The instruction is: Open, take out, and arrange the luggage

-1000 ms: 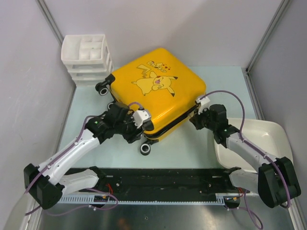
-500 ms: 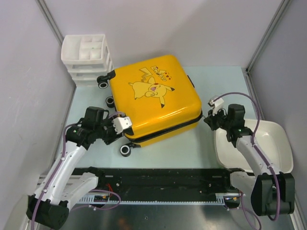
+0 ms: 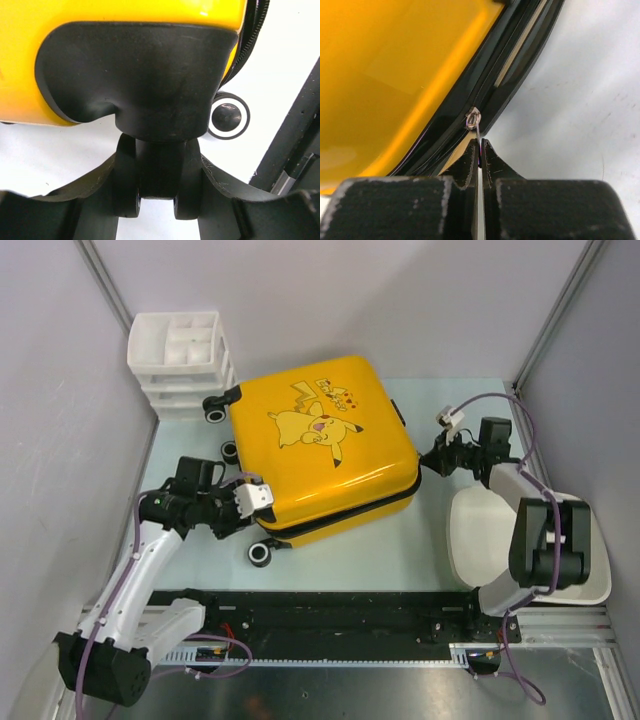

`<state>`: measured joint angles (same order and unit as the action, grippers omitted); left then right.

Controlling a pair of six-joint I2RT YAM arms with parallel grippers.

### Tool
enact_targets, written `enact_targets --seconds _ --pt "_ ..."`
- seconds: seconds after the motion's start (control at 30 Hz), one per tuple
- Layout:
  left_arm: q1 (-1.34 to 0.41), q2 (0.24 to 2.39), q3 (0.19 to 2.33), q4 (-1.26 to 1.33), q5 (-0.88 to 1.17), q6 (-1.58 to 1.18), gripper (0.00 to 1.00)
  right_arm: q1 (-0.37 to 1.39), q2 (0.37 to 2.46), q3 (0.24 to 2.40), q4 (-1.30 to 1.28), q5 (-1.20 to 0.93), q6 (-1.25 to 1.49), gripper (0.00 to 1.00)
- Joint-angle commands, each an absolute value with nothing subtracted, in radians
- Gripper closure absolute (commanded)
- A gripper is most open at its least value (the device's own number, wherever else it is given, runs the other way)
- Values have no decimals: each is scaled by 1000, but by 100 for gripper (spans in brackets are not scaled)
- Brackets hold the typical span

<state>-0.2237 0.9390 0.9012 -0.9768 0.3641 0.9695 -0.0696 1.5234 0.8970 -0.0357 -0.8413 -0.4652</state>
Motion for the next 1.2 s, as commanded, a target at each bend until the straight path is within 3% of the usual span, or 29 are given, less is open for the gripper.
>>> enact_targets --seconds 0.0,0.07,0.1,0.13,0.23,0.3,0.5,0.7,0.8,0.93,1.03,1.17 --pt "-186 1023 986 -1038 297 970 86 -81 1638 1054 136 -854 -486 100" --pt "-186 1061 1052 -1048 307 930 36 -68 1666 1086 129 -882 -498 100" --pt "-186 1081 1139 -1066 308 907 23 -61 1672 1092 115 -888 -500 100" --pt "-183 1112 1187 -1077 319 863 15 -49 1684 1095 110 -891 -502 100" --pt "-176 1114 1348 -1091 376 789 6 -31 1701 1098 83 -900 -505 100" --pt "-176 1105 1434 -1092 406 767 1 -25 1710 1098 74 -905 -502 100" --pt "-176 1193 1647 -1088 509 712 0 -3 1717 1100 81 -905 -486 100" --pt "-179 1086 1462 -1105 594 934 0 -3 1713 1108 86 -896 -463 100" --pt "-166 1124 1509 -984 563 756 0 -3 1715 1108 72 -885 -465 100" --pt "-156 1433 1771 -801 448 339 0 37 1720 1108 48 -882 -477 100" --pt "-164 1667 2121 -767 270 177 2 57 1729 1108 43 -884 -474 100" --pt "-221 2097 2556 -762 36 158 0 71 1729 1108 38 -891 -466 100"
